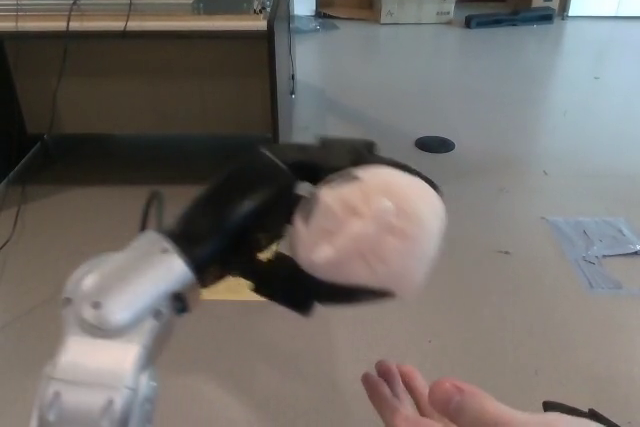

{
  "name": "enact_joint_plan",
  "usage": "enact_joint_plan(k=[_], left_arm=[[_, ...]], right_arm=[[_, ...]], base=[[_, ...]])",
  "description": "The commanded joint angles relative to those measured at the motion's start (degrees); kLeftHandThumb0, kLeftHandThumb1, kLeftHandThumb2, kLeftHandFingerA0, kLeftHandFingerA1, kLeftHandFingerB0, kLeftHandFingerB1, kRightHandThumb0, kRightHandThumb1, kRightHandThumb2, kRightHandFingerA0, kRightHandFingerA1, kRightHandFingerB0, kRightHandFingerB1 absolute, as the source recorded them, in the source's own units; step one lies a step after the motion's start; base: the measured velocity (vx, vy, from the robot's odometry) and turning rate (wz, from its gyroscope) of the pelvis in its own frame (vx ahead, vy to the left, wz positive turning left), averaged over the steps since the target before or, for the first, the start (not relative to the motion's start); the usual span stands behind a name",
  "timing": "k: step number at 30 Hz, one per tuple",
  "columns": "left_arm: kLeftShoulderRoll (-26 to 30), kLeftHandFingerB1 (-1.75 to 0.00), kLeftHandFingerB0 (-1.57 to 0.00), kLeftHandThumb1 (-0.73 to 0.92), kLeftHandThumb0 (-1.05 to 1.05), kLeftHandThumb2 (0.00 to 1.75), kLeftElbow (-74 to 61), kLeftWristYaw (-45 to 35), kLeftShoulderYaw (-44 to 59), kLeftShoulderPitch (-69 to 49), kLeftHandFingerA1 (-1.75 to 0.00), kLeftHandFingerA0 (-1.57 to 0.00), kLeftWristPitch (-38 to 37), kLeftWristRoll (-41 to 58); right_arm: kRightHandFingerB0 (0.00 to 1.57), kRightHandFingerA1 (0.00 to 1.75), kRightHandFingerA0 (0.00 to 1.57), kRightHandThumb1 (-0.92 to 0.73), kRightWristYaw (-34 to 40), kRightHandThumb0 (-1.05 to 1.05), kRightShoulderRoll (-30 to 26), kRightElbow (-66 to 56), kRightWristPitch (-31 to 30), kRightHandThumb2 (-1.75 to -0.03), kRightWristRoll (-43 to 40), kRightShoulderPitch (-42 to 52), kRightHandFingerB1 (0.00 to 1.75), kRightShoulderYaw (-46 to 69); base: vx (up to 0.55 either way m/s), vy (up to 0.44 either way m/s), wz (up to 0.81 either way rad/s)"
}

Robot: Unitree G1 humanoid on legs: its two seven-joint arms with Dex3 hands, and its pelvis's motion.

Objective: The robot extends its left hand to pick up an emotional support dumpling from the palm of a person and brings its hand down by its side. Then it extends its arm again to hand the dumpling back to the person.

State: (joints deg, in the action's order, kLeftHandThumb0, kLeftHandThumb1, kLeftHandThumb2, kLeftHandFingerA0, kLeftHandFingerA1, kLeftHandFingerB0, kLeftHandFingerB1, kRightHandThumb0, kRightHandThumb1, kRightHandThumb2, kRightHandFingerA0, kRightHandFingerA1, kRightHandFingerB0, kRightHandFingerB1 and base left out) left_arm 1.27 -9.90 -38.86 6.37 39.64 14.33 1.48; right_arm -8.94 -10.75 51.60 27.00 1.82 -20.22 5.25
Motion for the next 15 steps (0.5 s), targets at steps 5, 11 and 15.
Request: enact_joint_plan(k=[5, 11, 15], left_arm=[[3.08, -0.75, -0.75, 0.71, -0.22, 0.61, 4.52, 17.64, 37.87, 2.72, -1.19, -0.8, 41.43, 44.16], [9.49, -0.79, -0.67, 0.74, -0.2, 0.62, 14.22, 13.11, 47.8, -2.79, -1.12, -0.82, 43.56, 43.05], [11.92, -0.82, -0.65, 0.76, -0.2, 0.62, 18.89, 9.41, 49.58, -7.1, -1.14, -0.8, 41.24, 39.57]], right_arm=[[0.25, 0.44, 0.64, -0.61, -0.82, -0.54, -0.36, 0.38, 0.43, -0.59, -2.38, 2.38, 0.29, 1.61], [0.27, 0.45, 0.64, -0.58, -0.75, -0.58, -0.82, -0.15, -1.04, -0.59, -3.28, 2.91, 0.3, 2.56], [0.27, 0.45, 0.64, -0.59, -0.97, -0.56, -0.96, -0.49, -1.44, -0.59, -3.55, 3.37, 0.3, 2.79]], base=[[0.0, 0.0, 0.0], [0.0, 0.0, 0.0], [0.0, 0.0, 0.0]])
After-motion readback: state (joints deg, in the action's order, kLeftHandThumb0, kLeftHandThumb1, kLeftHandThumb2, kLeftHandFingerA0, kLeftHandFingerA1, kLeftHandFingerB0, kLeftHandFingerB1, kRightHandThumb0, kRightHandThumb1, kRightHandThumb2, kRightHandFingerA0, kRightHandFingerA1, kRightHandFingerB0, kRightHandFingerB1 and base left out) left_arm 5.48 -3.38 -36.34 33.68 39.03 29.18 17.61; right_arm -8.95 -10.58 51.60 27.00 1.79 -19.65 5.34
